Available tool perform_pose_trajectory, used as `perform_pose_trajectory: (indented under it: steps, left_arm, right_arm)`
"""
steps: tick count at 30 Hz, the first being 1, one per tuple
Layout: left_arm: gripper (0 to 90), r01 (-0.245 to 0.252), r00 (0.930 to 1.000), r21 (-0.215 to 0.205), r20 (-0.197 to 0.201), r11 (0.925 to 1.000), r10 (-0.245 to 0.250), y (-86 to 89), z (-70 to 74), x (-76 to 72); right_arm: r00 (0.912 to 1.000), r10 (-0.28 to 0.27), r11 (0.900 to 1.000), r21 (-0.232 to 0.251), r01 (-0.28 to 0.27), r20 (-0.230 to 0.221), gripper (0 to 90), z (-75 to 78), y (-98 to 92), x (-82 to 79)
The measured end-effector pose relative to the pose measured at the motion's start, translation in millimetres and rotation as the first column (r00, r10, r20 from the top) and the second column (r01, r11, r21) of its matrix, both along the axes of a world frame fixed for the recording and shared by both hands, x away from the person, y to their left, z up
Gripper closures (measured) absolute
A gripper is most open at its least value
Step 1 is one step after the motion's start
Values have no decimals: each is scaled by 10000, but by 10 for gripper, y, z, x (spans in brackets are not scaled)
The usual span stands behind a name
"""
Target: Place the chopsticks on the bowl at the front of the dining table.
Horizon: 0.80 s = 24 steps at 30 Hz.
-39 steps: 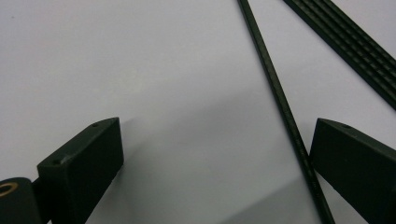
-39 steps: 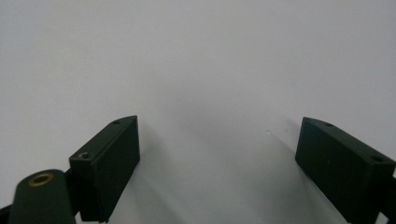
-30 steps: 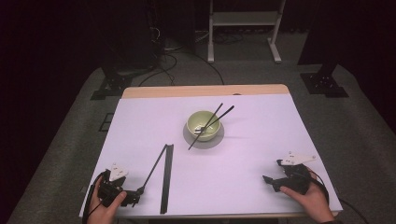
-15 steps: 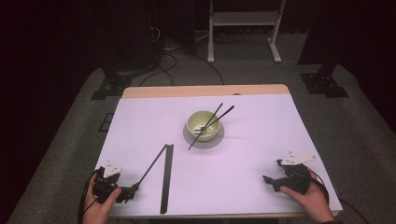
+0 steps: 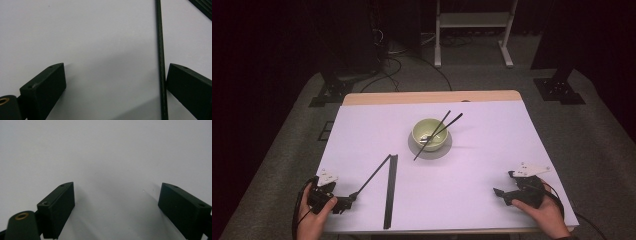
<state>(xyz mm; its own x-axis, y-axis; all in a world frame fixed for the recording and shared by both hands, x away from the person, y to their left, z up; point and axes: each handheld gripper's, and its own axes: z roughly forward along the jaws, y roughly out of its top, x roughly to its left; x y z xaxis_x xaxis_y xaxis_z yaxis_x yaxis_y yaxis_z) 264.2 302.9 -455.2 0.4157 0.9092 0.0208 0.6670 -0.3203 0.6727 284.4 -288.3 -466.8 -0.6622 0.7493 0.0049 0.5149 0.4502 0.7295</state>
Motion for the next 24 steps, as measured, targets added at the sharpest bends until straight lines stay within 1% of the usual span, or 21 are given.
perform_pose_trajectory:
  steps: [6,10,16,24]
  left_arm:
    - [20,-89,10000,-17,3,10000,89,69,1,25]
    - [20,-134,9999,-77,2,9999,134,68,3,25]
    - [20,-53,10000,-206,8,9998,53,59,22,17]
    - [20,232,9996,-491,153,9985,-225,-26,102,33]
  right_arm:
    - [10000,0,10000,-2,0,-10,122,0,0,0]
    - [10000,2,10000,-1,-2,-9,122,0,0,0]
    - [10000,2,10000,-4,-2,-9,122,0,0,0]
    - [10000,1,10000,-6,-1,-2,122,0,0,0]
